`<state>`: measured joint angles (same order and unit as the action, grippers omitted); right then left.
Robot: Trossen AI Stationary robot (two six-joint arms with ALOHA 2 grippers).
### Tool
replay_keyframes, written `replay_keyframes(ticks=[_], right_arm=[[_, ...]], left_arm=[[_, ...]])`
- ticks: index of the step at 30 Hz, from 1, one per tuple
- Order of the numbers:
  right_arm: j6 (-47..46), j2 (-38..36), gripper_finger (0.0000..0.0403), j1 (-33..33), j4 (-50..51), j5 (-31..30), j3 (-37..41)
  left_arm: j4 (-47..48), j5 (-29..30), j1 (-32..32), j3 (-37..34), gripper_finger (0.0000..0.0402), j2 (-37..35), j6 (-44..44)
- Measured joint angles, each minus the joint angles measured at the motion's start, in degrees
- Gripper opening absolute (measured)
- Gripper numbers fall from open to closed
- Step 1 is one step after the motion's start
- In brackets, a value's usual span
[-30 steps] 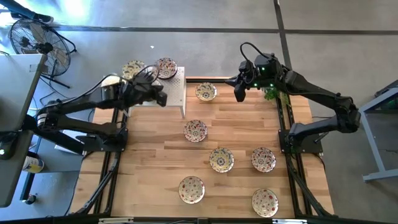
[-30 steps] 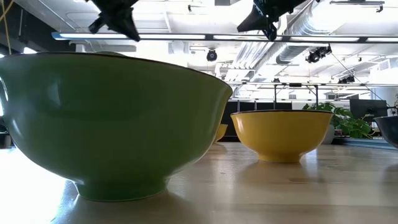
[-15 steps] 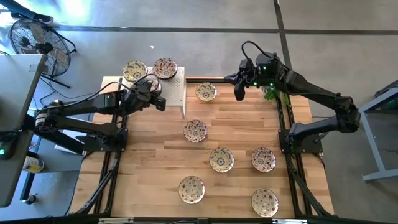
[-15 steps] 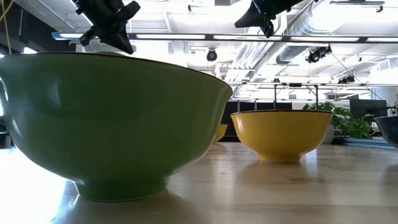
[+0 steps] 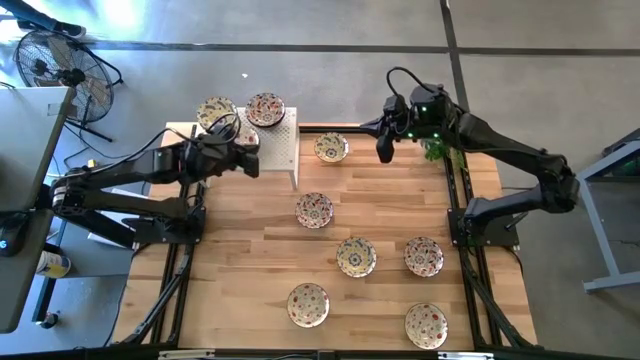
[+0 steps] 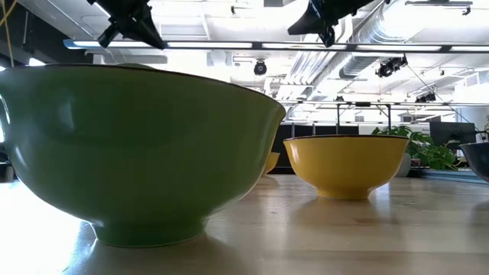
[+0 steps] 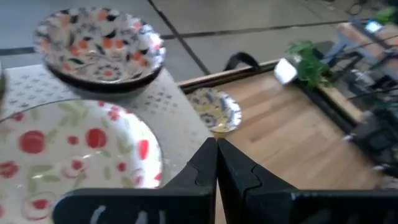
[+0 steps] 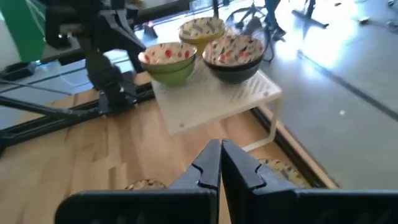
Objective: Pick & Place Mini bowls
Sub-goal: Stack the green patterned bowl on top of the green patterned bowl on the shelf
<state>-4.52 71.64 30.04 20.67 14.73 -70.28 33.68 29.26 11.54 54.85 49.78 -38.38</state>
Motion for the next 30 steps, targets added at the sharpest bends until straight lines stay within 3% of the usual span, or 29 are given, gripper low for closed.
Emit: replay_keyframes(ticks=[10, 17, 25, 30], right_arm=[[-10.5, 7.0, 0.001, -1.3, 3.5, 1.9, 0.0], [-13.7, 14.2, 0.0065, -7.4, 6.4, 1.9, 0.0], [4.9, 22.5, 0.0156, -15.2, 6.6, 0.1, 0.0], [22.4, 25.1, 0.0183, -21.4, 5.4, -5.0, 0.0]], left_arm=[[-3.1, 6.9, -6.0, -0.1, 0.0, -1.8, 7.1], [-4.7, -3.2, -6.0, -0.2, 0.0, -3.0, 16.1], [-2.5, -8.9, -5.9, -0.3, 0.0, -6.7, 20.2], [-0.4, -10.1, -5.9, -0.1, 0.0, -10.0, 20.2]])
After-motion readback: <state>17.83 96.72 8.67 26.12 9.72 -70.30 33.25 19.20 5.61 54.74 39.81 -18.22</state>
